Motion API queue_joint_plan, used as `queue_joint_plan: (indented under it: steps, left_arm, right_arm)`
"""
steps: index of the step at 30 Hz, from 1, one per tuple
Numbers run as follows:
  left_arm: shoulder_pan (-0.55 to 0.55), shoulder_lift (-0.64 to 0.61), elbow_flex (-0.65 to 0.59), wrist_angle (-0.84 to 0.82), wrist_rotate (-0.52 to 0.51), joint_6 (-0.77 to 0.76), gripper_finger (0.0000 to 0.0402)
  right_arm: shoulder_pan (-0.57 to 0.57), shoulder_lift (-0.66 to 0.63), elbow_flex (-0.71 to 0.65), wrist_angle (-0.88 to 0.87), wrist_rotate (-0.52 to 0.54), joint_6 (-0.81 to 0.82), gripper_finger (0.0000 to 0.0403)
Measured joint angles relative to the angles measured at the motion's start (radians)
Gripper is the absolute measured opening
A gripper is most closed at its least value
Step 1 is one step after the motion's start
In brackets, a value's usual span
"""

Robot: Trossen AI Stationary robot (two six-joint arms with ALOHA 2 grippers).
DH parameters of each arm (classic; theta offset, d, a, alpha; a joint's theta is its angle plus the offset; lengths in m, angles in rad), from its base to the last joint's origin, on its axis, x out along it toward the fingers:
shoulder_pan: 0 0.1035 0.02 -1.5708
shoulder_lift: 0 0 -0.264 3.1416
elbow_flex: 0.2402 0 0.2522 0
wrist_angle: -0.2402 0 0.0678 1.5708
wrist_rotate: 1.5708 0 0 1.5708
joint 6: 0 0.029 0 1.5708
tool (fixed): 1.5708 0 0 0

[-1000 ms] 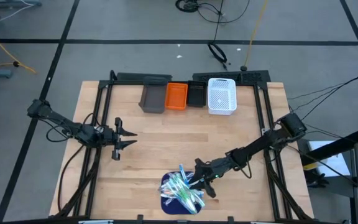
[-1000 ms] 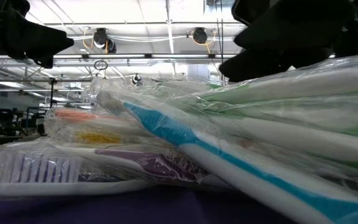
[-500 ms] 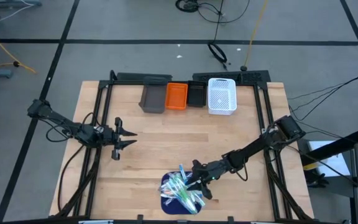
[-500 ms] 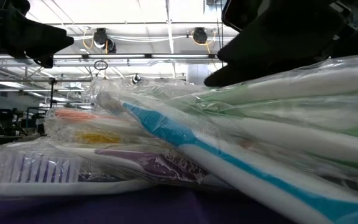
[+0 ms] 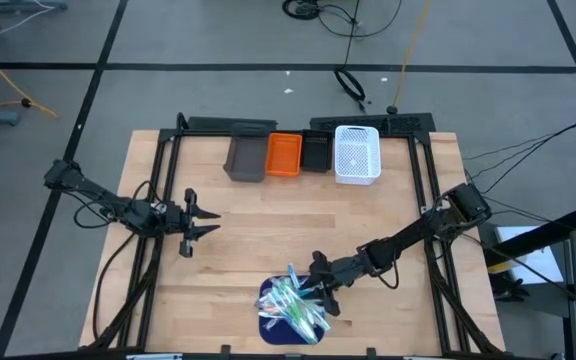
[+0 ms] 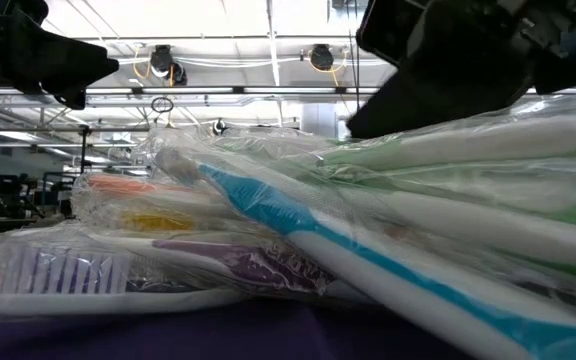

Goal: Pick & Place Toothbrushes
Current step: Put the green toothbrush into the light black bin

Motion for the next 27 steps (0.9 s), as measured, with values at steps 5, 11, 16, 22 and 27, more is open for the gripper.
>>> queue_joint_plan:
  steps: [5, 11, 16, 22, 27]
  left_arm:
    - [0.000, 0.000, 0.000, 0.000, 0.000, 0.000, 0.0124]
    - [0.000, 0.000, 0.000, 0.000, 0.000, 0.000, 0.0124]
    - [0.000, 0.000, 0.000, 0.000, 0.000, 0.000, 0.0124]
    - [0.000, 0.000, 0.000, 0.001, 0.000, 0.000, 0.0124]
    - [0.000, 0.000, 0.000, 0.001, 0.000, 0.000, 0.0124]
  right_arm:
    - [-0.003, 0.000, 0.000, 0.010, 0.014, 0.011, 0.0114]
    - [0.009, 0.000, 0.000, 0.012, 0.013, 0.015, 0.0114]
    - [0.015, 0.006, 0.000, 0.019, 0.012, 0.036, 0.0114]
    - [0.019, 0.006, 0.000, 0.026, 0.014, 0.037, 0.0114]
    - [0.024, 0.006, 0.000, 0.027, 0.016, 0.038, 0.0114]
